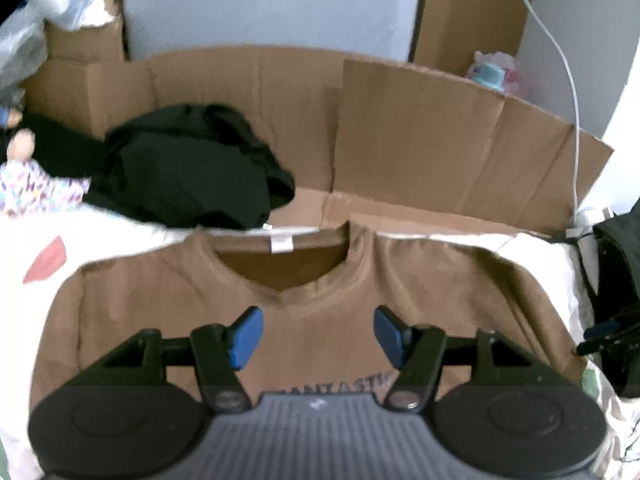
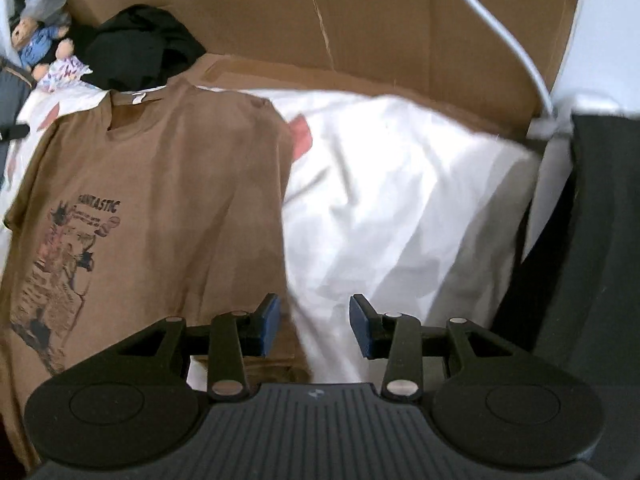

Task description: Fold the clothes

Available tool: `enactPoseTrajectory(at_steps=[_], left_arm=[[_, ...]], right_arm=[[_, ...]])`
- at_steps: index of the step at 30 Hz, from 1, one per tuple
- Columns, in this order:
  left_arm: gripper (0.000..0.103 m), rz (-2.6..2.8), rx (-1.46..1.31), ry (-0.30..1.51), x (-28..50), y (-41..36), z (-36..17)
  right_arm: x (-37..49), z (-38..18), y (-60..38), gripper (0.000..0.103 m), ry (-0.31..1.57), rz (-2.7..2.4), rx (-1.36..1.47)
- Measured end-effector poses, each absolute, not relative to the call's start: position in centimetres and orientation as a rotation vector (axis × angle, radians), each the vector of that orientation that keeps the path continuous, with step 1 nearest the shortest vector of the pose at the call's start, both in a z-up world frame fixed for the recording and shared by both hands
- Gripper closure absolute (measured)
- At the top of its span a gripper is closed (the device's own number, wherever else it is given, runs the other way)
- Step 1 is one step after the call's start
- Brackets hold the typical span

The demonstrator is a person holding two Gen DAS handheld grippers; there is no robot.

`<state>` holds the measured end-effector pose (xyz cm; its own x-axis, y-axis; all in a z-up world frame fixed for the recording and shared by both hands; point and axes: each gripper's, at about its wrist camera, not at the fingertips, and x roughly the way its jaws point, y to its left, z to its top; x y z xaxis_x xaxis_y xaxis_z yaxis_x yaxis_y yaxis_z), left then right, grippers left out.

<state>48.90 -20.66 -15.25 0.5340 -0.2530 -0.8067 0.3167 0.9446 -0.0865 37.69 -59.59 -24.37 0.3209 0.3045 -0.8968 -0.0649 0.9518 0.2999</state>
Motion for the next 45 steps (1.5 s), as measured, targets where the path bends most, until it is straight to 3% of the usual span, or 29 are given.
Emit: enactPoseTrajectory(at_steps=[4,6,12,14,17,28,45], left_arm=[[0.038,-0.329,0.060,0.973,48.4,-19.8,-16.7],[0.038,-0.324,0.052,0.983,48.2,-19.4,-17.4],[0.038,-0.354,0.082,1.000,47.5,-19.8,-18.7],[0.038,-0.365,0.078,1.002,47.4,-20.0,-19.1],[0.038,-0.366,0.080,1.000,47.4,-20.2,-19.3],[0.038,-0.353,0.062,1.000,47.6,-19.9,-20.6],[0.038,-0.351,0.064,1.042,48.8,-19.5,-22.7]], right_arm=[[37.5,-24.6,-58.8,0.062,1.238,0.273,0.217],[37.4,-25.0,-58.5,0.073,1.243,0.287,0.222],[37.2,-26.0,-58.8,0.077,1.263,0.271,0.306],[37.1,-25.9,-58.8,0.089,1.256,0.280,0.306],[37.1,-25.3,-58.7,0.098,1.234,0.288,0.269],[39.6,-21.6,-62.5,0.099,1.139,0.090,0.077],[43.5,-24.5,-63.6,0.099,1.179,-0.100,-0.193]])
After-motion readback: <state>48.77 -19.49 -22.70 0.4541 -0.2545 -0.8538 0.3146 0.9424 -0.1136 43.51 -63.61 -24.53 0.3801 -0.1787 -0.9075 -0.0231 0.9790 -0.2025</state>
